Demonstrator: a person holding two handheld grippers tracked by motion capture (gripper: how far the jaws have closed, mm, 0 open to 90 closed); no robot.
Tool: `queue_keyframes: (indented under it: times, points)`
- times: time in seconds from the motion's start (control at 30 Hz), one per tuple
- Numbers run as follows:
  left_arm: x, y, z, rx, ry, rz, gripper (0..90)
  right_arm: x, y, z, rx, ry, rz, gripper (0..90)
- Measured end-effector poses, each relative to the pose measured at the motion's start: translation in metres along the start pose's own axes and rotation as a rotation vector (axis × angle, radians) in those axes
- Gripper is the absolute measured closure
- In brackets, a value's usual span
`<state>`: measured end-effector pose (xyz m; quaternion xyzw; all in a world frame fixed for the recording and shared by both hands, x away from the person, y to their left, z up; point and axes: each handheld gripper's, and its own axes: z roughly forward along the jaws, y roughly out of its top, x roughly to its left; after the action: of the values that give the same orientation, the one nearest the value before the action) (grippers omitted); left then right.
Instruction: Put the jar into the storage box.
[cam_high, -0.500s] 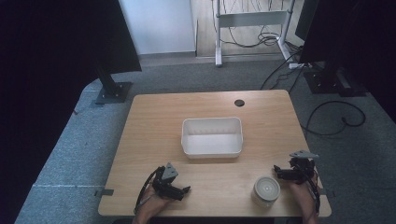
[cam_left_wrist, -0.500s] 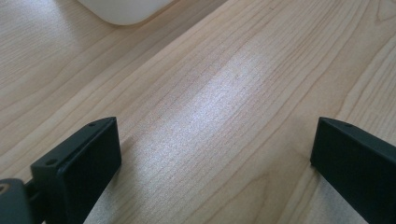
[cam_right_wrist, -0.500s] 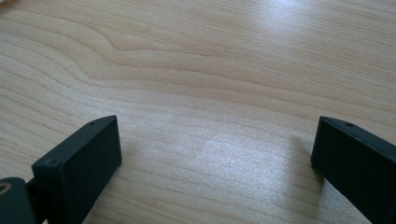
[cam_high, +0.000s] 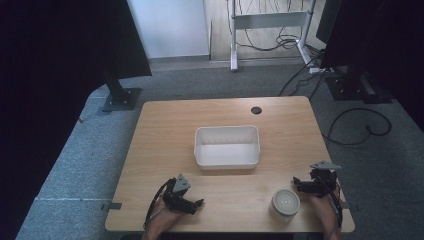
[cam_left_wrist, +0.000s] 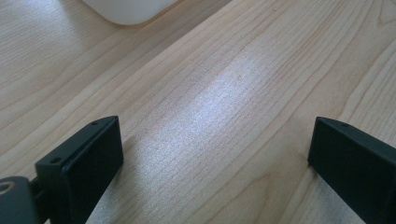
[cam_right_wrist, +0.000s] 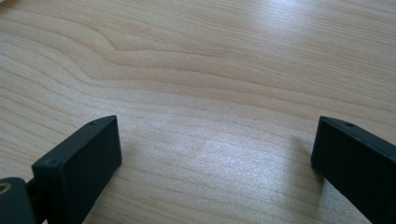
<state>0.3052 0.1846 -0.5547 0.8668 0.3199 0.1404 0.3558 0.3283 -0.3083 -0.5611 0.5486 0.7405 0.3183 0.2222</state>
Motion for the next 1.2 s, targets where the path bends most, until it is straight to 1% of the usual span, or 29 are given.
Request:
queue_keyframes:
  times: [0.4,0.5,0.63,0.73,0.97,1.2]
  points:
    - [0.000,0.000,0.000,-0.001,0.005,-0.005,3.0,0.000,0.000,0.000,0.000,0.000,0.000,1.3]
    - [-0.001,0.000,-0.001,-0.003,0.012,-0.012,4.8,0.000,0.000,0.000,0.000,0.000,0.000,1.3]
    - [-0.004,0.000,-0.002,-0.005,0.013,-0.011,7.6,0.000,0.000,0.000,0.000,0.000,0.000,1.3]
    - [-0.007,0.001,-0.002,-0.003,0.014,0.001,7.6,0.000,0.000,0.000,0.000,0.000,0.000,1.3]
    - [-0.012,0.005,-0.006,-0.029,0.009,0.010,7.7,0.000,0.000,0.000,0.000,0.000,0.000,1.3]
    - [-0.018,0.008,-0.009,-0.047,-0.011,0.024,7.7,0.000,0.000,0.000,0.001,0.000,0.000,1.3]
